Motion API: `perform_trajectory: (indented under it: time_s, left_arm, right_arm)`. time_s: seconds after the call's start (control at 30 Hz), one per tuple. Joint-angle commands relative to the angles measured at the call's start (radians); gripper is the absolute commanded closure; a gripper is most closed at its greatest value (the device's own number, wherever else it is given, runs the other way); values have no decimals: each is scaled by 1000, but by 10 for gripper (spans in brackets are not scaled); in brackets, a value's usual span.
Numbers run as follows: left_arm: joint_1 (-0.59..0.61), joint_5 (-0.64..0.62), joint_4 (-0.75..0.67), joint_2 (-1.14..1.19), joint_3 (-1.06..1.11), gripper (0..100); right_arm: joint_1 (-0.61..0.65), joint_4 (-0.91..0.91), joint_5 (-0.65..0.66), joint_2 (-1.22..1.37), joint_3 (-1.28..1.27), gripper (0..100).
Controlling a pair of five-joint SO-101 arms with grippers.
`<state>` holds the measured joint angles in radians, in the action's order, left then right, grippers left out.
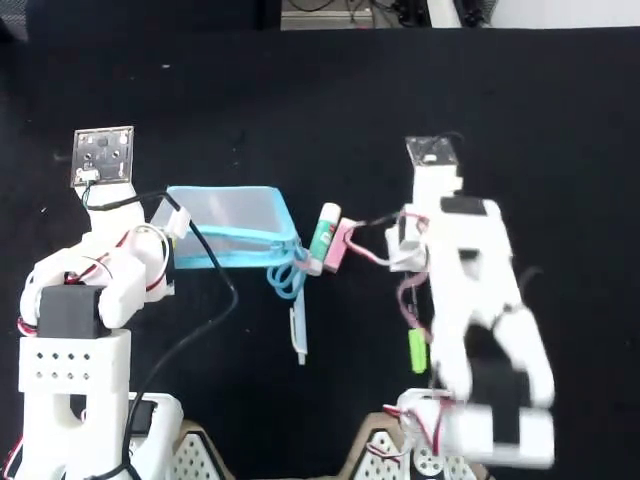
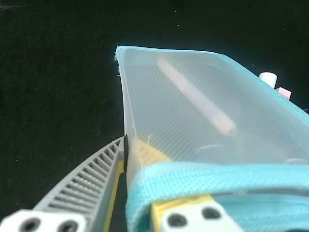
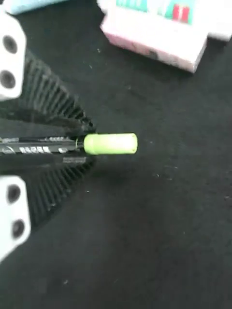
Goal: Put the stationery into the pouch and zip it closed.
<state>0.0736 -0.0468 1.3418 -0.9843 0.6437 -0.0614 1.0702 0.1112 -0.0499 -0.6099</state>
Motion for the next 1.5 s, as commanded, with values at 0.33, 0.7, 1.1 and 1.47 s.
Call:
perform_trajectory:
  time_s: [0.33, 0.7, 1.1, 1.47]
  left_arm:
    - [12, -2, -11, -15, -18, 970]
    - [12, -2, -9, -18, -18, 970]
    - [12, -2, -9, -18, -18, 970]
    - [12, -2, -9, -18, -18, 970]
  right_arm:
    - [-12, 379, 5, 467, 665, 891]
    - [15, 443, 8, 653, 809, 805]
    - [37, 450, 83, 754, 840, 972]
    - [80, 686, 84, 294, 851, 988]
